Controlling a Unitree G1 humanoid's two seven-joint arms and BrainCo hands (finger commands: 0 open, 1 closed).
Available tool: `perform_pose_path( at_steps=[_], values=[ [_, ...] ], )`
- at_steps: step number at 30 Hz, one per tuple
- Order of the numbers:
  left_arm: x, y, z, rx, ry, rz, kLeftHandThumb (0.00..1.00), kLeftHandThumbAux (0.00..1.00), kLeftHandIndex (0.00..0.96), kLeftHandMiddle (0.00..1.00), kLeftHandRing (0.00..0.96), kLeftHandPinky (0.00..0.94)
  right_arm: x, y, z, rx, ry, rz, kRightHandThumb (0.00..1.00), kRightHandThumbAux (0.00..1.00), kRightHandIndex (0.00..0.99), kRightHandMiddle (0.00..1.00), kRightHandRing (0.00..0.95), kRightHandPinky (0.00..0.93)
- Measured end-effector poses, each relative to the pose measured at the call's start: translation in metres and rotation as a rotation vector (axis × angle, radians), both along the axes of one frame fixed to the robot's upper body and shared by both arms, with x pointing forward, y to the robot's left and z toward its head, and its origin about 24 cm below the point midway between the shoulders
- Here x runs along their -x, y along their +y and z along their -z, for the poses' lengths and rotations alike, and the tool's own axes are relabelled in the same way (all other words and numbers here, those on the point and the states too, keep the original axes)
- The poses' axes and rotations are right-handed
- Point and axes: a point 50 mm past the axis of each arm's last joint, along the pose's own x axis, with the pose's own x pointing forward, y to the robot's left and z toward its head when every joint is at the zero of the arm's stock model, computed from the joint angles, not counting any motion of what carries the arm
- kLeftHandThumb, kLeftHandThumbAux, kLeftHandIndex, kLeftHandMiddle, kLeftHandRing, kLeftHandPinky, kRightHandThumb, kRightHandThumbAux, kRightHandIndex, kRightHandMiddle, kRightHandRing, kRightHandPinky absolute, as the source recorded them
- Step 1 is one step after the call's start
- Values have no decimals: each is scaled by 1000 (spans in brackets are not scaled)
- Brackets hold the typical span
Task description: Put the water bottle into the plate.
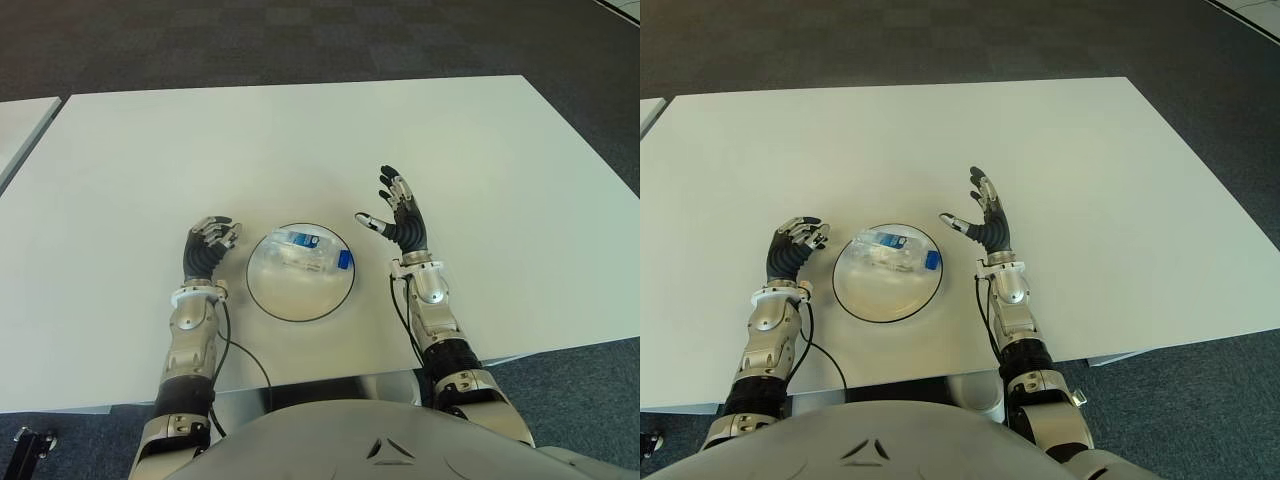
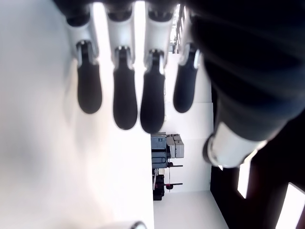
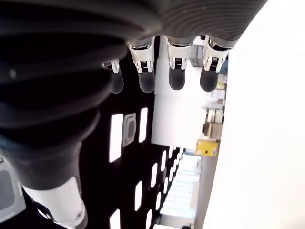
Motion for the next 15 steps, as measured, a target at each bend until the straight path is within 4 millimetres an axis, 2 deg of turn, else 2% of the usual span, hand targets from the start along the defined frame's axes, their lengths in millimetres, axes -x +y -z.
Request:
perform_pose_path(
  at_steps=[8,13,15],
  values=[
    [0,1,0,3,-2,-3,707,714,431,570,547,529,-3,-2,6,-55,54,0,79,959,69,83,77,136],
    [0,1,0,2,-1,-2,708,714,431,570,547,531,-3,-3,10,-96,86,-8,126,949,98,111,100,151],
    [1,1,0,2,-1,-3,708,714,431,571,549,532,-3,-3,12,-110,98,-11,143,926,122,137,126,190]
  ],
)
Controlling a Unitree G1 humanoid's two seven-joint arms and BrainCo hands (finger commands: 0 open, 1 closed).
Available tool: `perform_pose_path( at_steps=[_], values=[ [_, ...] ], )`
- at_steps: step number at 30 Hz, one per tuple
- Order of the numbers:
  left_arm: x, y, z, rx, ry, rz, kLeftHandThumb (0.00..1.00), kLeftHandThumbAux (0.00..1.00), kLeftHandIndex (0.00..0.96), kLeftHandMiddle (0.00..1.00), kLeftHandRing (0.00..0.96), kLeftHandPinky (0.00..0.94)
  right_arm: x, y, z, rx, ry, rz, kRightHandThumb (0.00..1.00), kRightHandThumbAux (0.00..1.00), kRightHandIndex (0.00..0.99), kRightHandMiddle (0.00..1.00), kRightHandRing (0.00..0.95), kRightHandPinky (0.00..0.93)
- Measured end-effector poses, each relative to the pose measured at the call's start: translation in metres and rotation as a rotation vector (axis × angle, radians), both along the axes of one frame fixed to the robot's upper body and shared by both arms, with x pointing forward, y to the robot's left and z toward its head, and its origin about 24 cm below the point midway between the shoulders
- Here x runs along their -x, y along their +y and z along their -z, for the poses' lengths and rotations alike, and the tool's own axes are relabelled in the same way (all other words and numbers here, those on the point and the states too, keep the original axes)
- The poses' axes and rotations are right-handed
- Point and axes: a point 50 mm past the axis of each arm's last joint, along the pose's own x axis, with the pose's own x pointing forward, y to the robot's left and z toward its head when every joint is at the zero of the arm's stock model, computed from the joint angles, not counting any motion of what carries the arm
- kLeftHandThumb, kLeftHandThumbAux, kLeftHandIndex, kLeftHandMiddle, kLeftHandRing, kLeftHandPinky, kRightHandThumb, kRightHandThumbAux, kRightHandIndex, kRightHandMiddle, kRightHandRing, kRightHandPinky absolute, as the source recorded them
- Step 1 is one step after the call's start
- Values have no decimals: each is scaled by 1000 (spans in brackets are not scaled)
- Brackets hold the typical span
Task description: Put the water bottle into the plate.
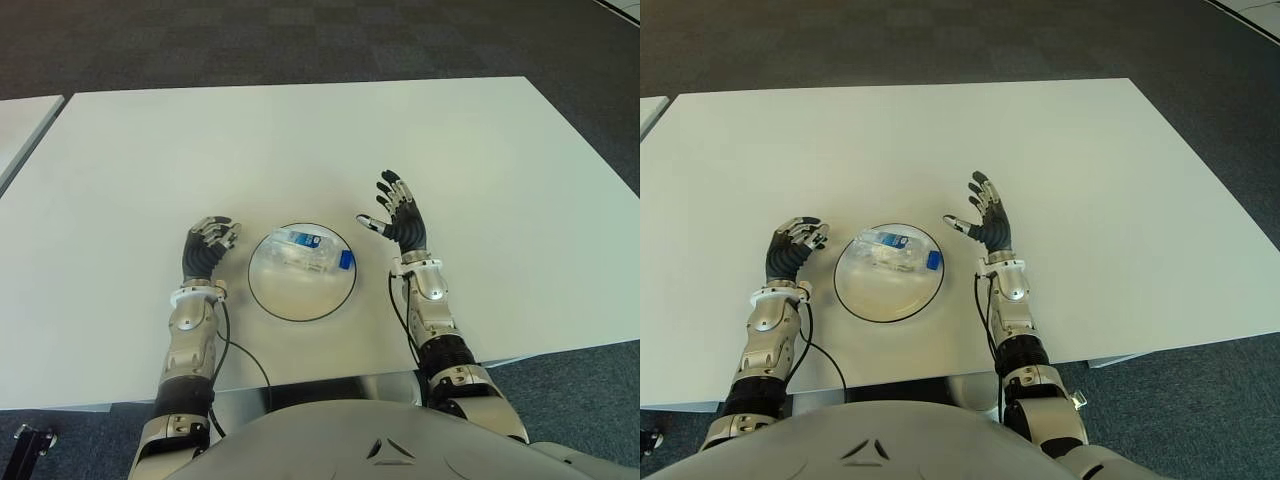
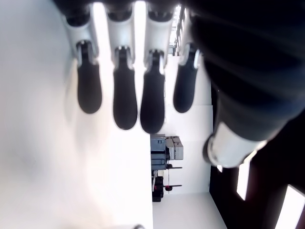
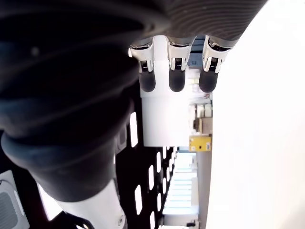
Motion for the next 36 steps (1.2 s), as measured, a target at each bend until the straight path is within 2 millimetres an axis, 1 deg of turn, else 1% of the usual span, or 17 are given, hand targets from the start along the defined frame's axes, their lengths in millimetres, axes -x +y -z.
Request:
perform_pose_path(
  at_steps=[3,5,6,8,11,12,16,18,19,21,24,27,28,29,30,33,36],
  values=[
    [0,0,0,-1,0,0,708,714,431,573,550,535,0,-1,6,-10,28,-8,156,913,136,152,141,211],
    [0,0,0,-2,0,0,708,714,431,578,555,543,1,-2,9,-14,43,-9,159,915,190,218,203,272],
    [0,0,0,-2,1,0,708,714,431,579,556,545,1,-3,11,-19,49,-4,158,916,200,231,217,284],
    [0,1,0,-3,1,0,708,714,431,583,561,555,1,-5,14,-27,59,6,141,932,250,292,287,341],
    [0,1,0,-5,1,-1,708,714,432,587,564,558,2,-7,17,-34,64,20,124,945,305,339,344,396],
    [0,2,0,-6,1,-1,708,713,432,588,566,557,2,-7,17,-35,64,25,119,949,361,371,382,428],
    [0,3,0,-10,-1,0,708,713,432,589,565,552,2,-9,18,-42,46,63,108,953,472,448,455,497],
    [1,3,-1,-12,-4,1,707,713,432,587,563,548,3,-10,18,-39,37,85,106,953,532,514,518,568],
    [1,3,-1,-13,-6,1,707,713,432,586,562,548,3,-10,19,-35,33,100,106,953,542,527,531,584],
    [1,4,-1,-14,-9,1,707,714,432,581,557,537,4,-11,20,-30,29,126,111,959,581,582,599,657],
    [2,5,-1,-12,-9,-1,707,714,431,575,552,530,6,-11,22,-20,30,163,124,966,603,621,638,693],
    [3,5,0,-11,-6,-1,707,714,431,571,547,527,7,-10,23,-10,27,191,147,971,615,647,661,700],
    [4,6,0,-12,-6,-1,707,714,431,570,547,527,7,-10,23,-7,25,198,256,923,579,649,662,696],
    [4,6,1,-12,-5,-1,706,714,431,569,546,527,7,-9,23,-5,24,207,416,853,528,651,663,690],
    [4,6,1,-13,-5,-1,706,714,431,570,546,529,6,-9,23,-2,25,215,519,808,495,654,664,688],
    [5,7,1,-16,-3,-2,707,714,431,571,547,531,6,-9,23,3,27,235,643,754,456,660,664,672],
    [5,8,1,-21,-4,-2,707,714,431,573,548,535,6,-9,23,4,28,245,684,736,443,663,661,653]
  ],
)
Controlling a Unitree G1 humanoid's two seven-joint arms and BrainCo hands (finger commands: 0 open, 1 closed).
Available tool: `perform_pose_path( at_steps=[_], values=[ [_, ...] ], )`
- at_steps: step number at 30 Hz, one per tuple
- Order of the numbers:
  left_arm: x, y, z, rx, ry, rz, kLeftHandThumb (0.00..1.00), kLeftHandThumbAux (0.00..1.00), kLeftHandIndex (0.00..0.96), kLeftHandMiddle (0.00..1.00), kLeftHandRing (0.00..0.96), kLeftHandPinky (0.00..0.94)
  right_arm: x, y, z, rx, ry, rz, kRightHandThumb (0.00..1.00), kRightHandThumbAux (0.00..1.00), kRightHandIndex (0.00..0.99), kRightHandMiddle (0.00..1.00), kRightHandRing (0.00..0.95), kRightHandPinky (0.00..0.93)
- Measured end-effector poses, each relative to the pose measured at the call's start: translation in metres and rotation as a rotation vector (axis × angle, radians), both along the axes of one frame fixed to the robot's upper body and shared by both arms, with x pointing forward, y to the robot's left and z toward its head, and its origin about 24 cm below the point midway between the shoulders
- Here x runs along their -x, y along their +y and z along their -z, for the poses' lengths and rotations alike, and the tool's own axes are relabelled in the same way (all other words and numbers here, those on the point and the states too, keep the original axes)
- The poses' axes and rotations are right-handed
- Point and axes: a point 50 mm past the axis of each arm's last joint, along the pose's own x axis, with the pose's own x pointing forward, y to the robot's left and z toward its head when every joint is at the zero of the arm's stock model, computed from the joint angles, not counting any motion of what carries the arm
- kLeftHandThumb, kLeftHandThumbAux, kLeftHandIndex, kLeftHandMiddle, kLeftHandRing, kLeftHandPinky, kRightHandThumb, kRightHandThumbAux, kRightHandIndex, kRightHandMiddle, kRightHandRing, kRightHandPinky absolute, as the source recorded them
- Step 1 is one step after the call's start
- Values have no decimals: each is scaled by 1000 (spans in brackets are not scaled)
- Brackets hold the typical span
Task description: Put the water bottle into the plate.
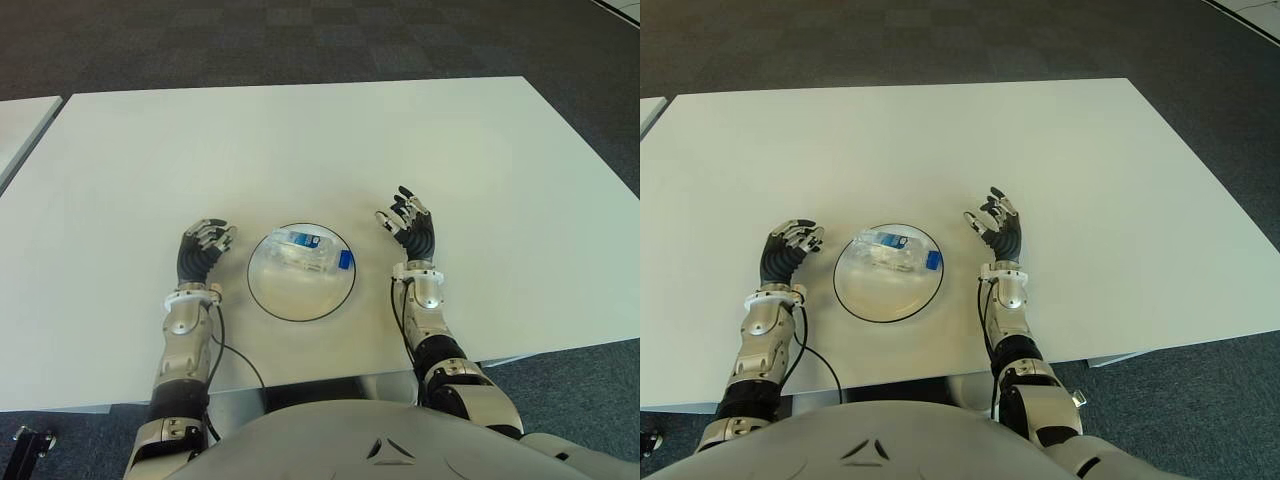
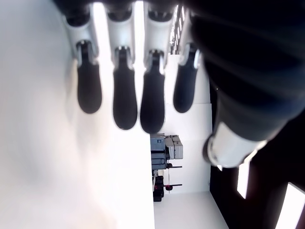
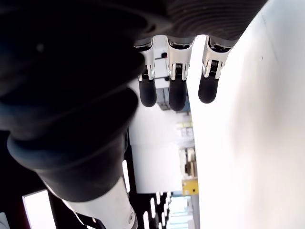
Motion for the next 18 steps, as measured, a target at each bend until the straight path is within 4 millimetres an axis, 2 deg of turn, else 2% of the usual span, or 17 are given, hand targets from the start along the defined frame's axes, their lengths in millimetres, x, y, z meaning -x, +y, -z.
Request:
perform_pose_path(
  at_steps=[18],
  values=[
    [1,1,2,-6,-12,0,707,714,432,580,556,543,-3,1,1,-8,2,-5,707,725,436,640,630,610]
  ],
)
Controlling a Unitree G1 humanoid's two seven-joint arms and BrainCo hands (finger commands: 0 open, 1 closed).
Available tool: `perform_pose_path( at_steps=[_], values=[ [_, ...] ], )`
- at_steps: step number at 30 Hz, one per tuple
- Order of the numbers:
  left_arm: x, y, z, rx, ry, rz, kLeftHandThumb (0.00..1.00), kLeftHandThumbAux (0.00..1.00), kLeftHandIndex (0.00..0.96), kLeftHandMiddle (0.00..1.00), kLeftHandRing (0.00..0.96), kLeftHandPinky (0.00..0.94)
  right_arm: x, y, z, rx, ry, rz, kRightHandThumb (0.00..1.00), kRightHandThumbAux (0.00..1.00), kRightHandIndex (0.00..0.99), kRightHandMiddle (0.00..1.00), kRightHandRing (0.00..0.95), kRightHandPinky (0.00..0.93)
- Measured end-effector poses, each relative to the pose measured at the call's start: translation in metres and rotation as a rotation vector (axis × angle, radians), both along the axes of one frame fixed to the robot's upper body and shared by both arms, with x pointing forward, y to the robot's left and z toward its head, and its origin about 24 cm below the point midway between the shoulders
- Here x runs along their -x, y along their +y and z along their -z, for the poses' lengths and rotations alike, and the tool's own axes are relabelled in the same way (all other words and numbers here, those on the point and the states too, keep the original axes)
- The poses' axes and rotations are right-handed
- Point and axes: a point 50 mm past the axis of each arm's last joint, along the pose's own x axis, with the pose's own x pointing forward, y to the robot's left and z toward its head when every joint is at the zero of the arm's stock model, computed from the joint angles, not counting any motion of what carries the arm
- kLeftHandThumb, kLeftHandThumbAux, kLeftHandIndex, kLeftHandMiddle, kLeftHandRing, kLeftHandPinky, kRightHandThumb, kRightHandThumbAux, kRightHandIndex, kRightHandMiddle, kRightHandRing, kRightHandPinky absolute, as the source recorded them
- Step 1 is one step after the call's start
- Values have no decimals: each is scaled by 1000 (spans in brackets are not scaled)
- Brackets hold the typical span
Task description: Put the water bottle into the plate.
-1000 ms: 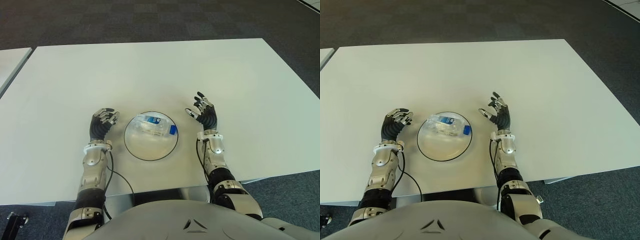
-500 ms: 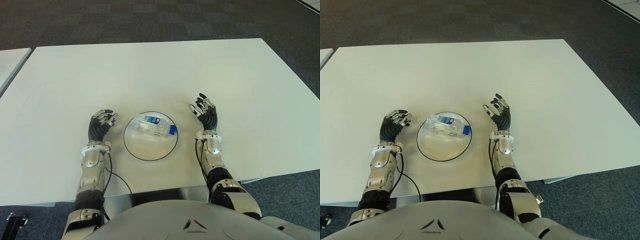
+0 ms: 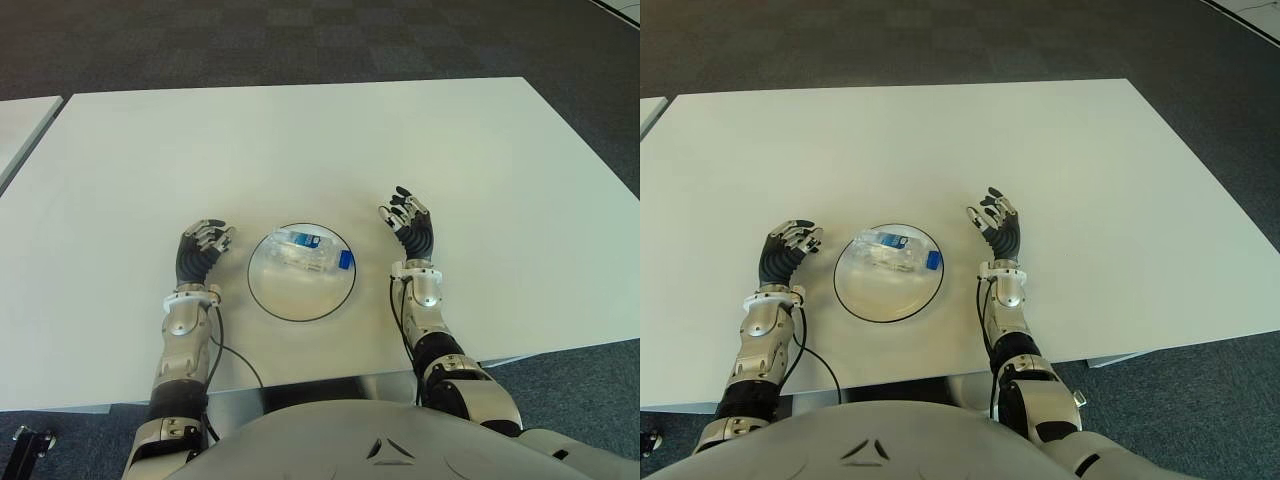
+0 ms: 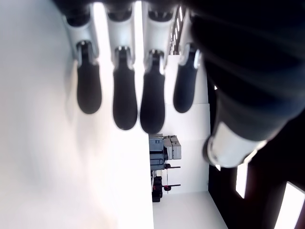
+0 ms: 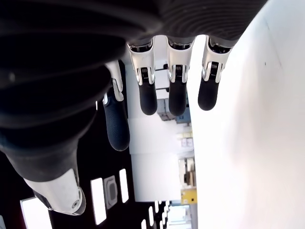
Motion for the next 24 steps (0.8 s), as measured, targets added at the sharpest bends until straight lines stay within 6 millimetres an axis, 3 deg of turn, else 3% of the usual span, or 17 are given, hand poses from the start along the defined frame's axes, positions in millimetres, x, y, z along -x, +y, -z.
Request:
perform_pose_path(
  at_steps=[24],
  values=[
    [-1,-2,0,3,-24,9,706,713,432,582,557,544,-1,1,-1,0,1,5,707,724,433,599,604,620]
  ],
)
